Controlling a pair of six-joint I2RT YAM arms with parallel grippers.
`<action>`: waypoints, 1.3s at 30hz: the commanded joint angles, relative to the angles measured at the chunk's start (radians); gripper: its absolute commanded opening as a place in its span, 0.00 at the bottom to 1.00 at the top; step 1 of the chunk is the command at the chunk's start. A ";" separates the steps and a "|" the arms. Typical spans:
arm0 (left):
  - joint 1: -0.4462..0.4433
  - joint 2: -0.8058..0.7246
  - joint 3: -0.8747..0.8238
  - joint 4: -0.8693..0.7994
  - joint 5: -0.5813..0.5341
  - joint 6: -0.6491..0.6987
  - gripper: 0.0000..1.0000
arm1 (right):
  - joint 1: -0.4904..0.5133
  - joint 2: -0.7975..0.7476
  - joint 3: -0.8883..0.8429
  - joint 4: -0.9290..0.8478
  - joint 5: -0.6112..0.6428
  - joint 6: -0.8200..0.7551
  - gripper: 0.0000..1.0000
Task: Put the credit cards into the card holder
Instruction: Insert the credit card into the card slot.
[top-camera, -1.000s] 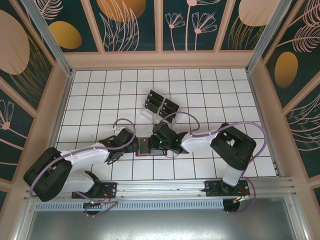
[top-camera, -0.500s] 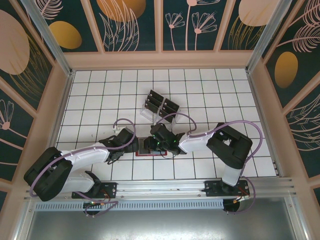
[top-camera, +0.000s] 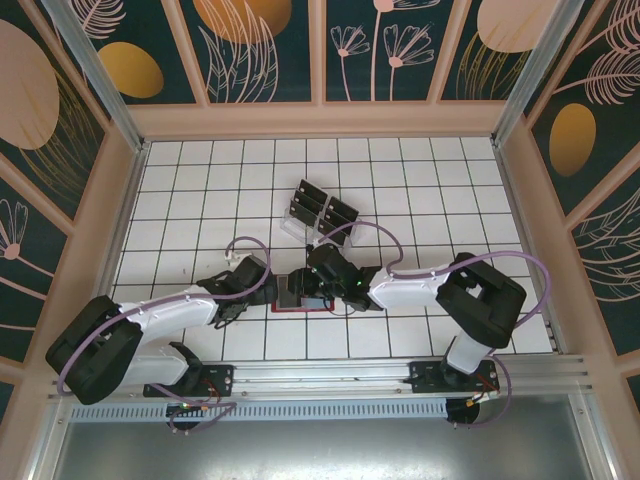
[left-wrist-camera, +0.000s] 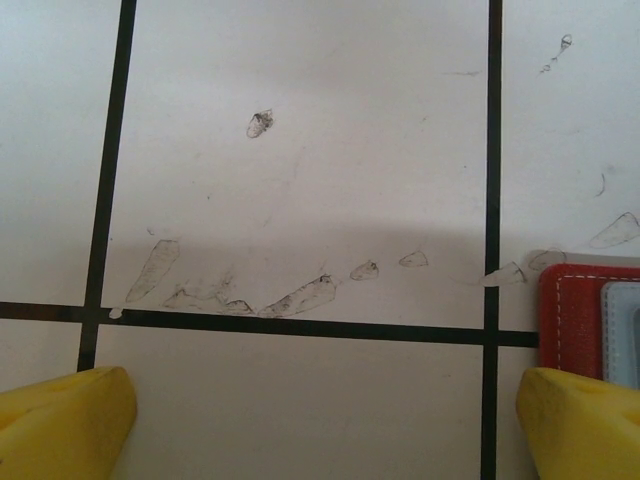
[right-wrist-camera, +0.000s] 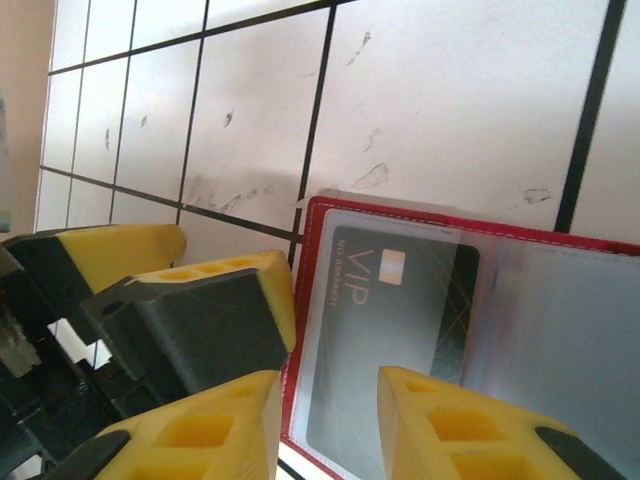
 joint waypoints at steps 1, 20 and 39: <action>0.005 -0.007 -0.019 -0.027 -0.009 -0.032 0.98 | 0.006 0.006 -0.002 -0.040 0.033 -0.011 0.31; 0.002 0.022 -0.017 -0.066 -0.040 -0.048 0.99 | 0.016 0.098 0.019 -0.044 0.011 -0.003 0.29; -0.024 0.054 -0.019 -0.032 -0.020 -0.046 0.98 | 0.026 0.155 0.065 -0.003 -0.072 0.002 0.19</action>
